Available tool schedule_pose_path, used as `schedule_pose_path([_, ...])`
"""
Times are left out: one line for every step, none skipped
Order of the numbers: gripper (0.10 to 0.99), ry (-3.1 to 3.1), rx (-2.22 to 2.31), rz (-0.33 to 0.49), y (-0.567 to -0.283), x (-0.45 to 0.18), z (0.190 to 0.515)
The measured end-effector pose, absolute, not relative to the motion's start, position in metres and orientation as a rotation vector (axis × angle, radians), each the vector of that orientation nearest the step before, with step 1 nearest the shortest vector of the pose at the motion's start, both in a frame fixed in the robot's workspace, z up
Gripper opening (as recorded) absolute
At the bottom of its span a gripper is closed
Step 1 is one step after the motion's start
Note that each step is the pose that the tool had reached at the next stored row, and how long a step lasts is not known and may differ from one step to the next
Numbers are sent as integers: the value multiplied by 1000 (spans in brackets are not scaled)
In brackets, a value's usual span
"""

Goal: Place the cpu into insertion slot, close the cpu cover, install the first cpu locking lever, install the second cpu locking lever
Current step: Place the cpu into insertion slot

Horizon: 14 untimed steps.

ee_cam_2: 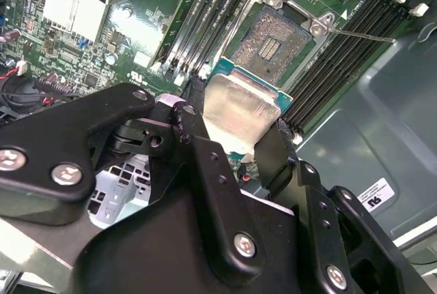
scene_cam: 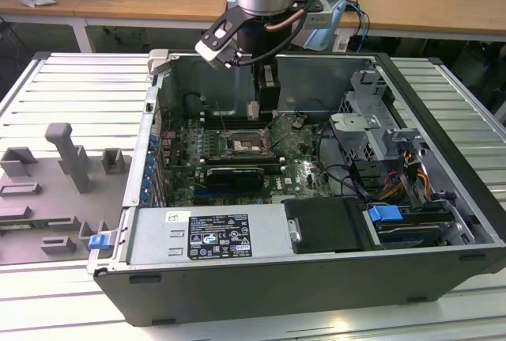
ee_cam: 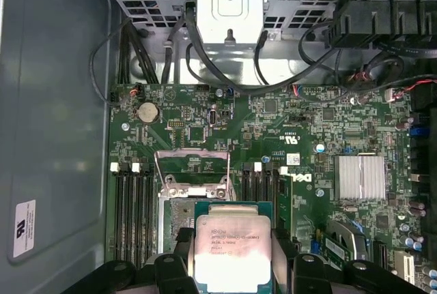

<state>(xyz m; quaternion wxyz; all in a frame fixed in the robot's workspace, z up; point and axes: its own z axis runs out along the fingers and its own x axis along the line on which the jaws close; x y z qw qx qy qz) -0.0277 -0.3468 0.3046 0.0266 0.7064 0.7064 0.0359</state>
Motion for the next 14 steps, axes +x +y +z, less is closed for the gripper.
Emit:
schedule_pose_path([537,2182,2182,111,-347,-28,304])
schedule_pose_path([537,2182,2182,111,-347,-28,304])
schedule_pose_path([537,2182,2182,111,-347,-28,304])
schedule_pose_path([537,2182,2182,111,-347,-28,303])
schedule_pose_path([537,2182,2182,111,-347,-28,303])
schedule_pose_path([537,2182,2182,111,-347,-28,302])
schedule_pose_path([537,2182,2182,111,-347,-28,302])
schedule_pose_path([537,2182,2182,111,-347,-28,302])
schedule_pose_path([537,2182,2182,111,-347,-28,301])
schedule_pose_path([537,2182,2182,111,-347,-28,301])
schedule_pose_path([537,2182,2182,111,-347,-28,300])
schedule_pose_path([537,2182,2182,111,-347,-28,300])
schedule_pose_path([537,2183,2182,111,-347,-28,299])
schedule_pose_path([537,2182,2182,111,-347,-28,298])
